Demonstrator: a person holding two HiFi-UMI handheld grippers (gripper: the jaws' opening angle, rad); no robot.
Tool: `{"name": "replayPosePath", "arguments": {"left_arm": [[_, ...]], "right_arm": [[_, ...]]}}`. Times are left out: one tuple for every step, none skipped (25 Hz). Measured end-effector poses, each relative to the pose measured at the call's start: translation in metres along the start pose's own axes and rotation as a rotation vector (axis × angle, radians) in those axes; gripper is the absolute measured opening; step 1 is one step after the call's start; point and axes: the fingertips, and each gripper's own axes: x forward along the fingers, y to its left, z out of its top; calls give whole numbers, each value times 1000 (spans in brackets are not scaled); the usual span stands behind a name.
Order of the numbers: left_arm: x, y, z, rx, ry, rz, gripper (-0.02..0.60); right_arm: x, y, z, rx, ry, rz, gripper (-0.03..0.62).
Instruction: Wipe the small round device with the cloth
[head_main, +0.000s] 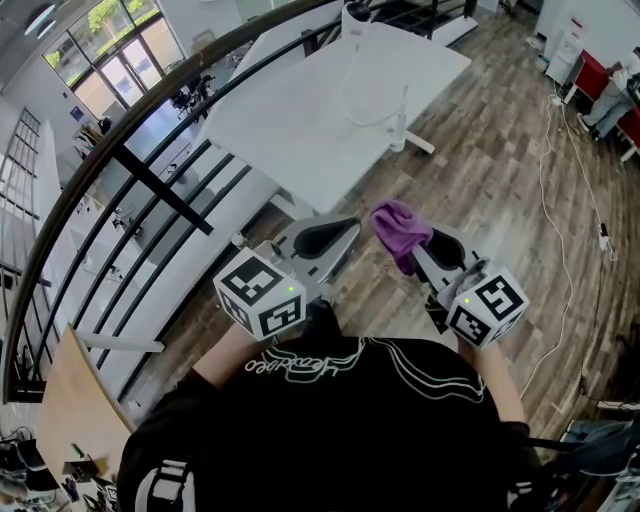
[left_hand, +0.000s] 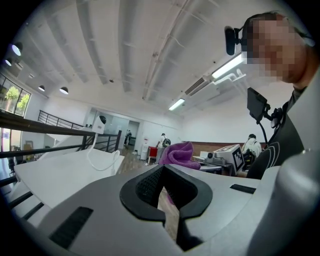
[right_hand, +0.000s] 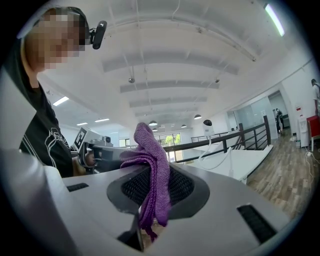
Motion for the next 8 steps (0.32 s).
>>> {"name": "replayPosePath", "arguments": {"left_arm": [[0, 0, 0, -1, -2, 2, 8], [0, 1, 1, -2, -3, 3, 8], [0, 2, 1, -2, -4, 5, 8], [0, 3, 1, -3, -5, 7, 8], [1, 4, 1, -5, -4, 9, 8], [1, 5, 0, -7, -3, 11, 8], [1, 6, -1, -10, -2, 13, 8], [0, 7, -2, -12, -2, 15, 8]], "right_arm": [[0, 0, 1, -1, -1, -1, 72], [0, 0, 2, -2, -4, -1, 72], [1, -1, 3, -4, -6, -2, 72], [2, -1, 3, -4, -8, -1, 72], [3, -1, 3, -5, -8, 0, 72], [4, -1, 2, -5, -7, 2, 72], [5, -1, 2, -4, -5, 4, 72], [6, -1, 1, -4, -4, 6, 72]]}}
